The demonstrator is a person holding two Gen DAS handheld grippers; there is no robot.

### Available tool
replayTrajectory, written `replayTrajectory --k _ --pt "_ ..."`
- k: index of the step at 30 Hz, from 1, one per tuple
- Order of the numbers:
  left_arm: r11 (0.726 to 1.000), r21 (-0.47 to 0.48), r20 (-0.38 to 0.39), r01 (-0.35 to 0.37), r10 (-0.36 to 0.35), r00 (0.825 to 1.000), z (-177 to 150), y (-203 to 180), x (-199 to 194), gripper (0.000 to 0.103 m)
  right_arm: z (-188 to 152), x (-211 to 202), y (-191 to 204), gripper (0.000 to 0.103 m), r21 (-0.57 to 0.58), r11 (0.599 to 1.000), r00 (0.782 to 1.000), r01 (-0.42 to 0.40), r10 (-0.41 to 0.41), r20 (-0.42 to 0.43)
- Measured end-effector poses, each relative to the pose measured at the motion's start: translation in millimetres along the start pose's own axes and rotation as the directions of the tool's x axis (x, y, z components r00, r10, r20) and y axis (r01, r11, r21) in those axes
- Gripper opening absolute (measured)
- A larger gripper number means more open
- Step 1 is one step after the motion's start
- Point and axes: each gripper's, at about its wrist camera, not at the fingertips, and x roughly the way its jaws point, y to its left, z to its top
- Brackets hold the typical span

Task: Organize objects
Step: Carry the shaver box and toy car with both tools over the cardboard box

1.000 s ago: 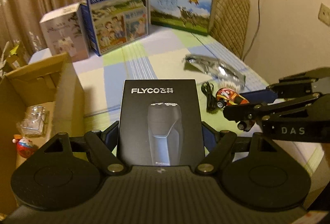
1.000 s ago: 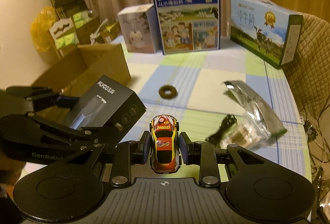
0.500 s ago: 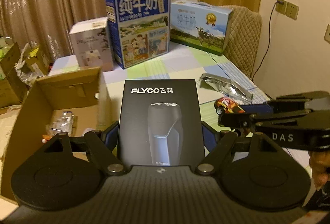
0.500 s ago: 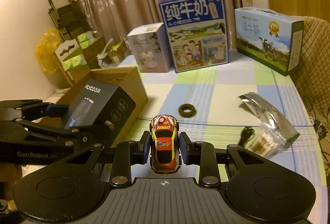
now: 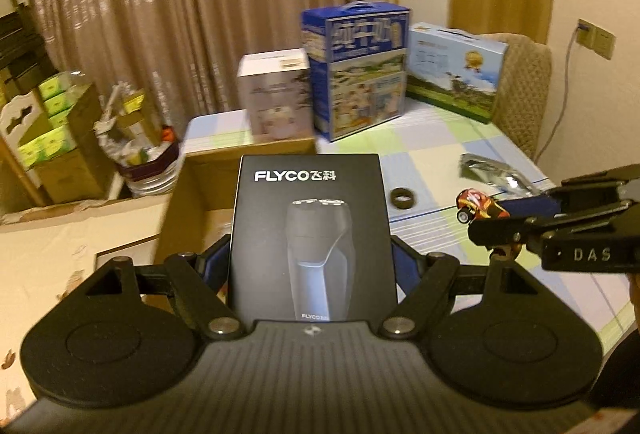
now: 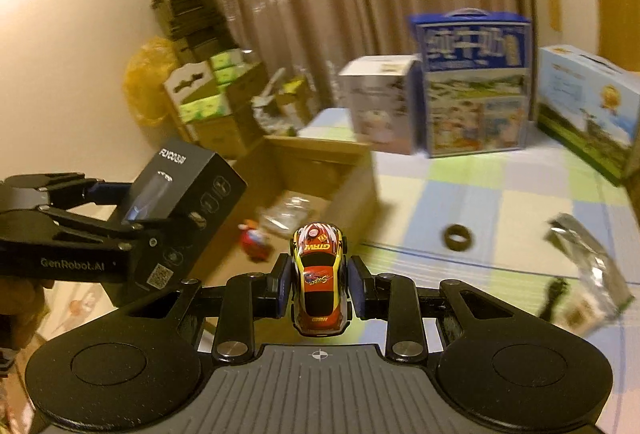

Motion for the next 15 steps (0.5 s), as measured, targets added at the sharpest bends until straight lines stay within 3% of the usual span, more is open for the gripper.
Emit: replayTrajectory --k 7,15 --pt "0.998 -0.042 -0.041 -0.054 0.053 0.998 -13.2 54.6 -2.8 0.076 10.8 40.9 39.6 0.027 -0.001 0.998 0.997 -0.056 0.056 -0.048" --pt "0.992 -0.116 -0.061 -0.047 0.04 0.997 -16.9 91.2 15.8 0.076 13.9 78.9 47.9 0.027 0.019 0.997 0.994 -0.075 0.077 -0.082"
